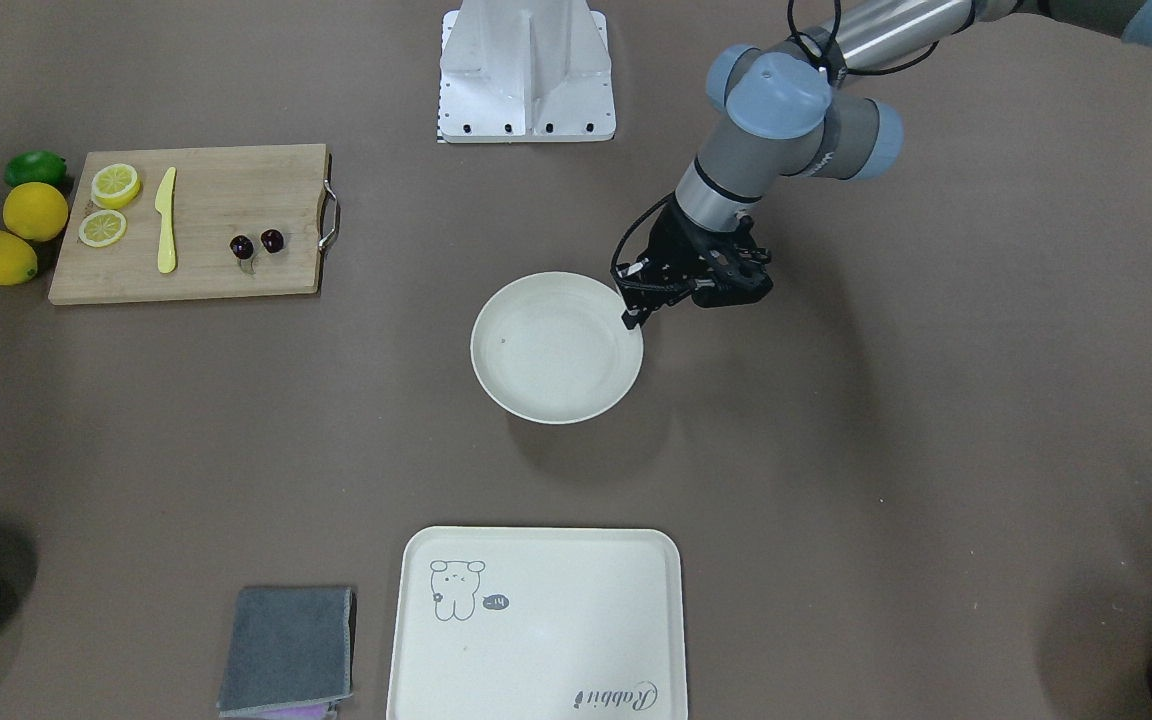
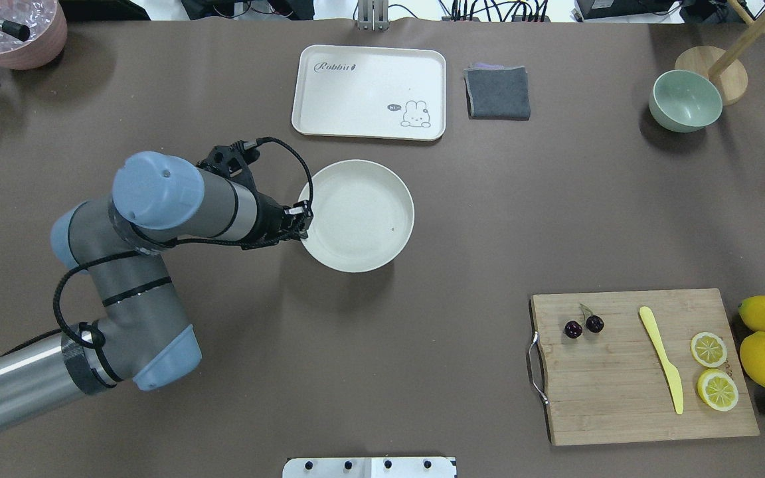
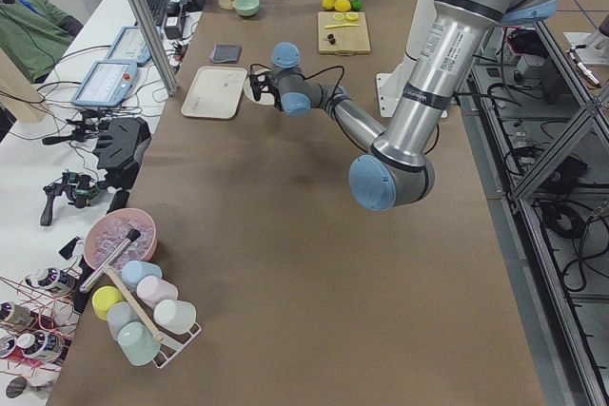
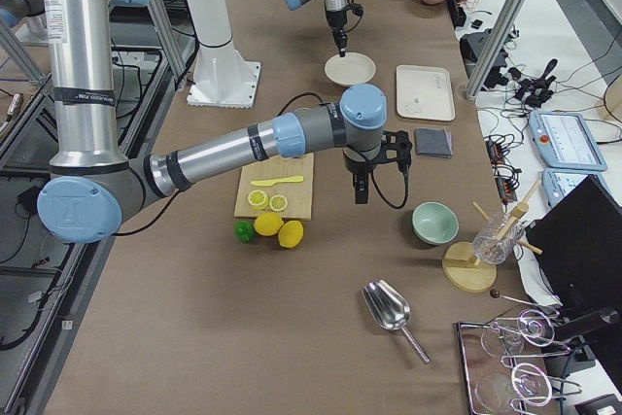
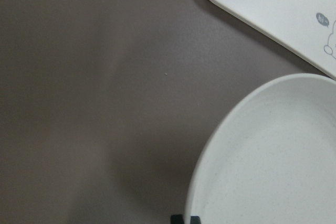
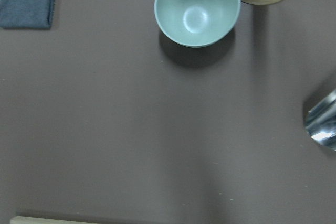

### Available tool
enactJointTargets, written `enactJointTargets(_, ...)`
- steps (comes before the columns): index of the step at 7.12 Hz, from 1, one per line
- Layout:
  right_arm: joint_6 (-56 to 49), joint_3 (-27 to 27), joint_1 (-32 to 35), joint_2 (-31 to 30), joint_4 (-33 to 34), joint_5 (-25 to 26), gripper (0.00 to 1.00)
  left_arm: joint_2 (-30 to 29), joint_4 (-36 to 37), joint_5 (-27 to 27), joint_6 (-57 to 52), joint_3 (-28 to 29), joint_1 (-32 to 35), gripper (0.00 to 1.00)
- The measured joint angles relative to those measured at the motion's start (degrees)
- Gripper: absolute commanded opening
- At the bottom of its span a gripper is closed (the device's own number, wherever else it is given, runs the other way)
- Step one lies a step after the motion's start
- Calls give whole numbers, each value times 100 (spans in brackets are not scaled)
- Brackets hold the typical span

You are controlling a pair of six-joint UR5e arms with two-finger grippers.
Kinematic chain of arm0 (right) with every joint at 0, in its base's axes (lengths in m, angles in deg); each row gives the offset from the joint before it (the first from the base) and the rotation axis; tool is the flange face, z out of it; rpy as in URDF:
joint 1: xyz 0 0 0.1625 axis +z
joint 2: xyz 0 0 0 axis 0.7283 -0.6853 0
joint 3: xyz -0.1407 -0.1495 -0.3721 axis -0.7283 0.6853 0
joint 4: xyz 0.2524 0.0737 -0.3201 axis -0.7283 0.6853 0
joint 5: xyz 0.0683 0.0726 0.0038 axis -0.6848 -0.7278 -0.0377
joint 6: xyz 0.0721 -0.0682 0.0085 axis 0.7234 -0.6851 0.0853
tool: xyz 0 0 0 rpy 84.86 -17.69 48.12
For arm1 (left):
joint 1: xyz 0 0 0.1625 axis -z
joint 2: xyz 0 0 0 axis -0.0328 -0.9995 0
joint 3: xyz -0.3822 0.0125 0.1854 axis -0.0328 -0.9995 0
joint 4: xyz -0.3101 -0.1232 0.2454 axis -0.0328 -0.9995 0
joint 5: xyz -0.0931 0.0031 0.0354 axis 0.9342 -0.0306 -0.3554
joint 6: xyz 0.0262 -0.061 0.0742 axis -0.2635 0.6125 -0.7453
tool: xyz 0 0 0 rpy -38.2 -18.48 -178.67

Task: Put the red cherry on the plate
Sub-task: 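Carry the white round plate with the left gripper to the table center, then release the plate with the left gripper while the right gripper moves over cherries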

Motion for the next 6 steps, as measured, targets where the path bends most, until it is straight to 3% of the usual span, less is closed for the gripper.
enactJointTargets(3, 1580, -524, -1191, 121, -592, 207, 100, 41, 26, -327, 37, -4, -311, 0)
enactJointTargets(6, 2399, -873, -1906, 163, -677, 491, 100, 60, 27, -379, 19, -1, -584, 0)
